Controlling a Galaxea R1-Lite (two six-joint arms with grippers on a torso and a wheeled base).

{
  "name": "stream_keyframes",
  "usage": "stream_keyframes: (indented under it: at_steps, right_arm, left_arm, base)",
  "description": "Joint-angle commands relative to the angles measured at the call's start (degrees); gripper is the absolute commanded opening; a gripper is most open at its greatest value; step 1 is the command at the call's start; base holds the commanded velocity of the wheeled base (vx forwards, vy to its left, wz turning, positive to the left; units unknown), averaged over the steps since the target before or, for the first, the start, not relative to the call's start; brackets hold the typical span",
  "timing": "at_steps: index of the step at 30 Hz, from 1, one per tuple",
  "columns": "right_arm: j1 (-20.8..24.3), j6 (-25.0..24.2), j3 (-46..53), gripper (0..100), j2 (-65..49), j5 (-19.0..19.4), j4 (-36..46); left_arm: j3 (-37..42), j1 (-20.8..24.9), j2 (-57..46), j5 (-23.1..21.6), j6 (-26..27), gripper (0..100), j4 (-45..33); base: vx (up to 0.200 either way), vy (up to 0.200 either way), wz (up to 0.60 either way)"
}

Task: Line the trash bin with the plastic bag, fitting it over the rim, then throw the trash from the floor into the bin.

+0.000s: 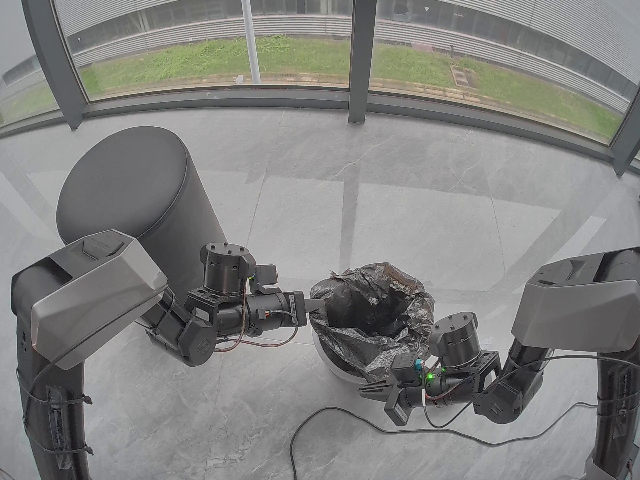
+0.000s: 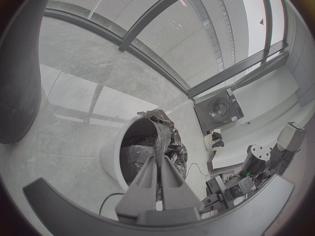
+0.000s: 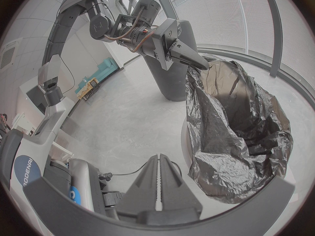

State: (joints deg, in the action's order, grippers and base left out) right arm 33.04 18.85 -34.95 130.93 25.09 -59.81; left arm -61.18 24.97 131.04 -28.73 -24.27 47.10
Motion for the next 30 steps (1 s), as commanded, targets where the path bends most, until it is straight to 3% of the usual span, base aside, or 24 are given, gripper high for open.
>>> stream_keyframes:
  at_steps: [1,11,19,30]
  right_arm:
    - [0.71,-0.13,-1.79,0,3.02,0.4,-0.49]
    - [-2.54,-0.57,-2.14,0,2.14,-0.04,-1.98]
    - [-7.02,-2.76,-1.96,0,-1.11,-0.48,-3.47]
    - [-11.5,-2.76,-1.79,0,-2.61,-0.48,-3.56]
  left_arm:
    - [0.28,-0.71,0.71,-0.01,0.1,0,0.0]
    - [3.79,-0.8,-1.93,-0.09,-0.25,0,-0.87]
    - [4.58,-5.45,-0.52,-0.09,0.19,0,-0.96]
    - [4.5,-4.14,1.85,-0.09,0.19,0,-0.96]
  base:
    - [0.0,0.0,0.0]
    - [0.0,0.0,0.0]
    - [0.0,0.0,0.0]
    - [0.0,0.0,0.0]
